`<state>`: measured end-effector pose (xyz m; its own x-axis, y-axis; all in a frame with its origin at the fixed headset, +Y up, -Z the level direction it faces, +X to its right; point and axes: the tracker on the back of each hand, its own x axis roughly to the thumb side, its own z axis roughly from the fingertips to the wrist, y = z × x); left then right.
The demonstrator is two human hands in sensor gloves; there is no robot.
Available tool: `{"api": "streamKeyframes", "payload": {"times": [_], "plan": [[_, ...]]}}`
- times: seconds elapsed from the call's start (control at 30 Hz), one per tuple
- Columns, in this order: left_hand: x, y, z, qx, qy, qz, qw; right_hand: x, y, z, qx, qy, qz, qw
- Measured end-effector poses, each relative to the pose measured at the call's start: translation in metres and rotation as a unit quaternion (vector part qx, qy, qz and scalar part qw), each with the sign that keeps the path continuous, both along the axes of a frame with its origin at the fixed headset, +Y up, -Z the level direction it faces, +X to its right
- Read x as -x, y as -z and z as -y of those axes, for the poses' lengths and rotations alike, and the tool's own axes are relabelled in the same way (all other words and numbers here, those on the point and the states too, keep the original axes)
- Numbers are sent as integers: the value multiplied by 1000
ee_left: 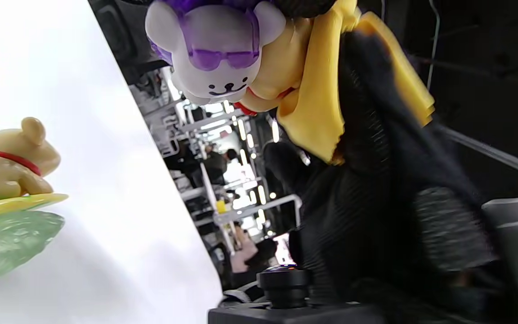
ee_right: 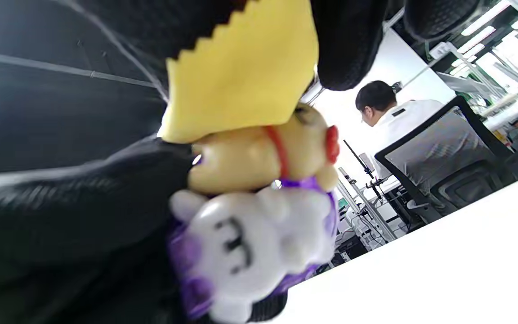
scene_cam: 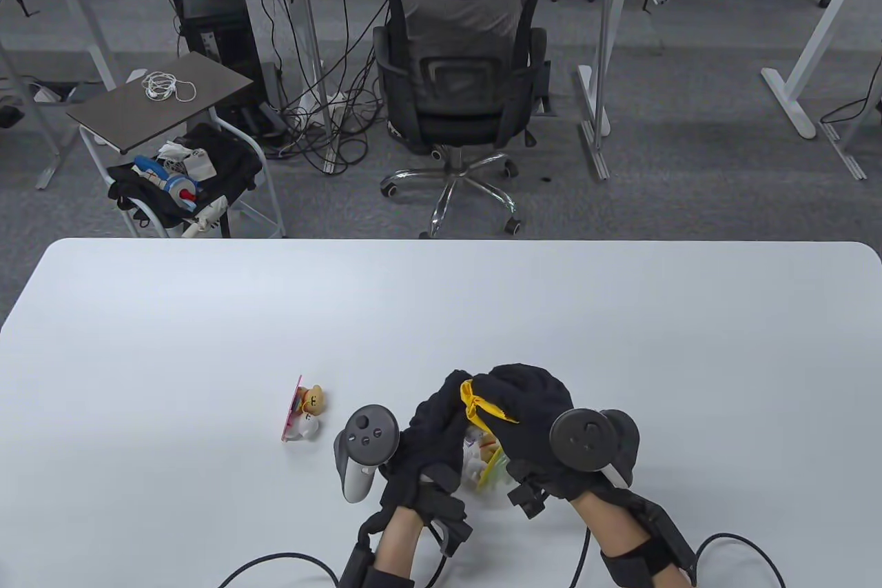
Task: Dust the small ornaments
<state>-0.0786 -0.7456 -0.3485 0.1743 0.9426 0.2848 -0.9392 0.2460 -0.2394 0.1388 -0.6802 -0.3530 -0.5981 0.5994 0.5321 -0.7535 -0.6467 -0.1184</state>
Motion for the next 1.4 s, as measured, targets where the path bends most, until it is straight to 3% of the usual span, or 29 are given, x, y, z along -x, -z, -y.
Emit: {"api": "streamKeyframes", "payload": {"times": [0.2, 0.3, 0.43, 0.53, 0.6, 0.7, 0.8, 0.97, 1.13, 1.23, 1.4], "plan": [[1, 4, 8, 42, -91, 48, 994, -27, 17, 4, 78, 95, 10, 992], [-1, 6, 15, 75, -180, 95, 976, -26, 16, 6, 87, 152, 14, 984], [3, 5, 20, 94, -299, 86, 946, -8, 10, 17, 70, 107, -9, 992], [15, 6, 27, 107, -305, 52, 945, -2, 9, 13, 89, 37, -34, 995], [13, 8, 28, 116, -317, 65, 939, -5, 7, 11, 57, 90, 2, 994], [2, 7, 25, 125, -314, 104, 935, -6, 5, 10, 66, 119, 4, 991], [3, 4, 24, 122, -337, 78, 930, -1, 2, 14, 46, 102, -18, 994], [12, 3, 32, 147, -362, 44, 920, 6, 2, 15, 59, 59, -44, 996], [11, 2, 30, 162, -297, 21, 941, 27, -21, 2, -44, 4, -66, 997], [6, 1, 28, 164, -310, 41, 936, 34, -27, 2, -90, -44, -46, 994], [9, 1, 25, 163, -296, 37, 940, 11, -7, 10, -26, 14, -19, 999]]}}
